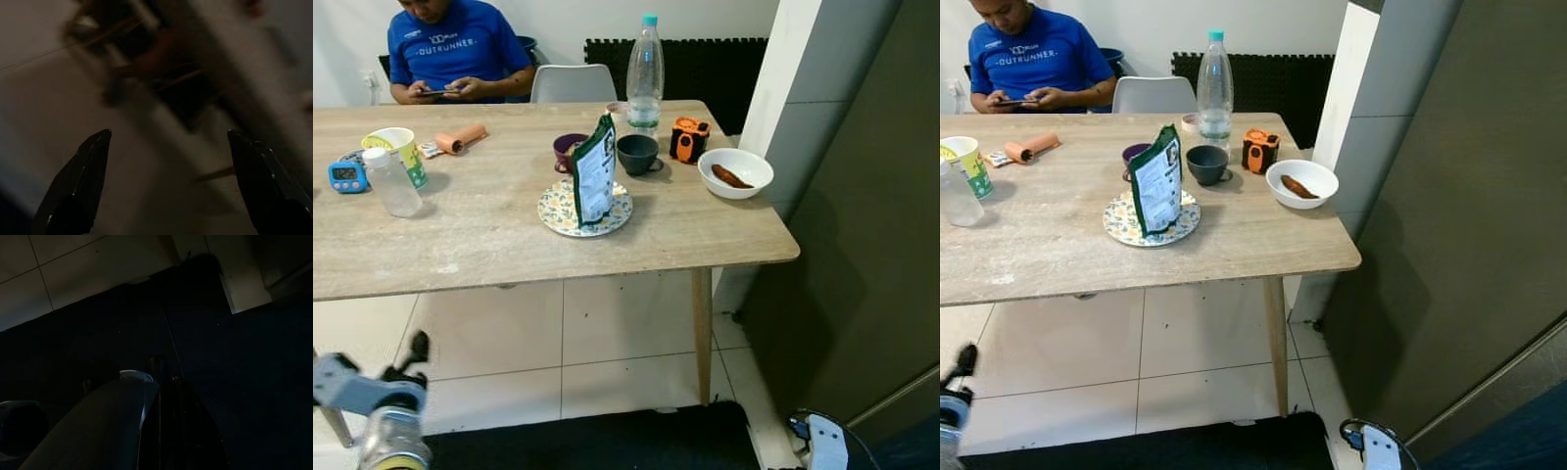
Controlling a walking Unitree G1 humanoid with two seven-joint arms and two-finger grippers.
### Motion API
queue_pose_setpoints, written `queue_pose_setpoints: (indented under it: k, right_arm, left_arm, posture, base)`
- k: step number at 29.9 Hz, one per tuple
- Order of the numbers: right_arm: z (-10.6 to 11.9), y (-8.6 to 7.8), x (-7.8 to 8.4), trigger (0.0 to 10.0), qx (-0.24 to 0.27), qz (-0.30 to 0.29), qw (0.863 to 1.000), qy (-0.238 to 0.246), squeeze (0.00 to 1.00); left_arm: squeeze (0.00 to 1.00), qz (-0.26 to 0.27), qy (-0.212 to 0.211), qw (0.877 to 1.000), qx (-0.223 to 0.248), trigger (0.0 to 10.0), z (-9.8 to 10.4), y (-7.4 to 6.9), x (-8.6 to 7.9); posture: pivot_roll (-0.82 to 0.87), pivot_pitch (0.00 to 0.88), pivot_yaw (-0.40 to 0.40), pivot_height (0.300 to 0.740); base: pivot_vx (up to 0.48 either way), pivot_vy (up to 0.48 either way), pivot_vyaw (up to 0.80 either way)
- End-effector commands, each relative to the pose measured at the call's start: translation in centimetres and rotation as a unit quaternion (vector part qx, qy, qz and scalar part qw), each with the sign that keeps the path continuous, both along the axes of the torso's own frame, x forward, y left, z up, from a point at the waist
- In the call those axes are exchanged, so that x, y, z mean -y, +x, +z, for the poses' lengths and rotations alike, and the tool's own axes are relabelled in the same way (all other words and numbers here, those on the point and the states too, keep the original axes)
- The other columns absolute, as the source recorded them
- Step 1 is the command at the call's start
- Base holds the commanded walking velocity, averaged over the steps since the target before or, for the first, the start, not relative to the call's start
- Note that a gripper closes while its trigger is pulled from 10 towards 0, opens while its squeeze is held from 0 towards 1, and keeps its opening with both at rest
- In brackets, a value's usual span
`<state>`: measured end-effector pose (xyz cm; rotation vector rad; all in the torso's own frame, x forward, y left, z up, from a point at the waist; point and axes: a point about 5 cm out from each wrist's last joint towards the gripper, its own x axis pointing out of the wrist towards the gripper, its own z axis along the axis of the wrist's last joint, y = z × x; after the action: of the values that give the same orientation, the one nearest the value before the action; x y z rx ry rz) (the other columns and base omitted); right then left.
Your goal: Restocking fridge
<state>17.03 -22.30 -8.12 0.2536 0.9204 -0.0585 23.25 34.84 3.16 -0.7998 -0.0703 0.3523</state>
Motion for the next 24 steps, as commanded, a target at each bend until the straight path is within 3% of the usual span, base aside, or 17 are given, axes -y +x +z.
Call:
queue_pose_setpoints:
  k: [1, 3, 5, 6, 8, 9, 10, 11, 12, 13, 14, 15, 17, 20, 21, 23, 24]
  right_arm:
    - [0.0, -0.1, 0.2, 10.0, -0.005, 0.008, 1.000, -0.005, 0.00]
    - [0.0, -0.1, 0.2, 10.0, -0.005, 0.009, 1.000, -0.005, 0.00]
    - [0.0, -0.2, 0.2, 10.0, -0.007, 0.009, 1.000, -0.005, 0.00]
    - [0.0, -0.2, 0.2, 10.0, -0.007, 0.009, 1.000, -0.005, 0.00]
    - [0.0, -0.1, 0.2, 10.0, -0.006, 0.010, 1.000, -0.005, 0.00]
    - [0.0, -0.1, 0.2, 10.0, -0.006, 0.010, 1.000, -0.005, 0.00]
    - [0.0, -0.1, 0.3, 10.0, -0.006, 0.012, 1.000, -0.006, 0.00]
    - [0.0, -0.1, 0.3, 10.0, -0.006, 0.012, 1.000, -0.006, 0.00]
    - [0.0, -0.1, 0.3, 10.0, -0.006, 0.012, 1.000, -0.006, 0.00]
    - [0.0, 0.0, 0.3, 10.0, -0.006, 0.013, 1.000, -0.006, 0.00]
    - [0.1, 0.0, 0.3, 10.0, -0.005, 0.014, 1.000, -0.005, 0.00]
    - [0.1, 0.0, 0.3, 10.0, -0.005, 0.014, 1.000, -0.005, 0.00]
    - [0.1, 0.0, 0.3, 10.0, -0.005, 0.014, 1.000, -0.005, 0.00]
    - [0.2, 0.2, 0.3, 10.0, -0.002, 0.016, 1.000, -0.006, 0.00]
    - [0.2, 0.2, 0.3, 10.0, -0.002, 0.016, 1.000, -0.006, 0.00]
    - [0.2, 0.3, 0.2, 10.0, -0.003, 0.020, 1.000, -0.007, 0.00]
    - [0.2, 0.3, 0.2, 10.0, -0.003, 0.020, 1.000, -0.007, 0.00]
  left_arm:
    - [1.00, -0.052, -0.012, 0.998, 0.012, 10.0, -0.6, -0.5, 0.7]
    - [1.00, -0.095, -0.017, 0.995, 0.013, 10.0, -1.0, -0.7, 1.5]
    - [1.00, -0.189, -0.030, 0.981, 0.017, 10.0, -2.0, -1.1, 3.5]
    - [1.00, -0.189, -0.030, 0.981, 0.017, 10.0, -2.0, -1.1, 3.5]
    - [1.00, -0.262, -0.037, 0.964, 0.021, 10.0, -2.6, -1.4, 5.2]
    - [1.00, -0.262, -0.037, 0.964, 0.021, 10.0, -2.6, -1.4, 5.2]
    - [0.65, -0.320, -0.041, 0.946, 0.036, 10.0, -2.7, -1.5, 6.5]
    - [0.65, -0.340, -0.045, 0.938, 0.047, 10.0, -2.6, -1.4, 6.9]
    - [0.65, -0.340, -0.045, 0.938, 0.047, 10.0, -2.6, -1.4, 6.9]
    - [0.18, -0.372, -0.047, 0.925, 0.066, 10.0, -2.2, -1.1, 7.7]
    - [0.00, -0.400, -0.045, 0.912, 0.082, 10.0, -1.9, -0.7, 8.4]
    - [0.00, -0.426, -0.043, 0.899, 0.095, 10.0, -1.5, -0.4, 9.0]
    - [0.00, -0.426, -0.043, 0.899, 0.095, 10.0, -1.5, -0.4, 9.0]
    - [0.00, -0.521, 0.006, 0.840, 0.149, 10.0, 1.2, 1.7, 11.5]
    - [0.00, -0.521, 0.006, 0.840, 0.149, 10.0, 1.2, 1.7, 11.5]
    - [0.00, -0.567, 0.060, 0.793, 0.216, 10.0, 5.2, 3.9, 13.2]
    - [0.00, -0.567, 0.060, 0.793, 0.216, 10.0, 5.2, 3.9, 13.2]
  posture:
    - [-0.07, 0.061, -0.034, 0.740]
    - [-0.06, 0.058, -0.033, 0.740]
    - [-0.06, 0.058, -0.033, 0.740]
    - [-0.06, 0.058, -0.033, 0.740]
    - [-0.06, 0.056, -0.038, 0.740]
    - [-0.06, 0.056, -0.038, 0.740]
    - [-0.06, 0.054, -0.039, 0.740]
    - [-0.06, 0.054, -0.039, 0.740]
    - [-0.06, 0.054, -0.039, 0.740]
    - [-0.06, 0.051, -0.042, 0.740]
    - [-0.06, 0.049, -0.044, 0.740]
    - [-0.06, 0.049, -0.044, 0.740]
    - [-0.06, 0.049, -0.044, 0.740]
    - [-0.07, 0.044, -0.046, 0.740]
    - [-0.07, 0.044, -0.046, 0.740]
    - [-0.07, 0.045, -0.048, 0.740]
    - [-0.07, 0.045, -0.048, 0.740]
  base:
    - [0.000, 0.000, 0.00]
    - [0.000, 0.000, 0.00]
    - [0.000, 0.000, 0.00]
    - [0.000, 0.000, 0.00]
    - [0.000, 0.000, 0.00]
    - [0.000, 0.000, 0.00]
    - [0.000, 0.000, 0.00]
    - [0.000, 0.000, 0.00]
    - [0.000, 0.000, 0.00]
    - [0.000, 0.000, 0.00]
    - [0.000, 0.000, 0.00]
    - [0.000, 0.000, 0.00]
    - [0.000, 0.000, 0.00]
    - [0.000, 0.000, 0.00]
    - [0.000, 0.000, 0.00]
    - [0.000, 0.000, 0.00]
    - [0.000, 0.000, 0.00]
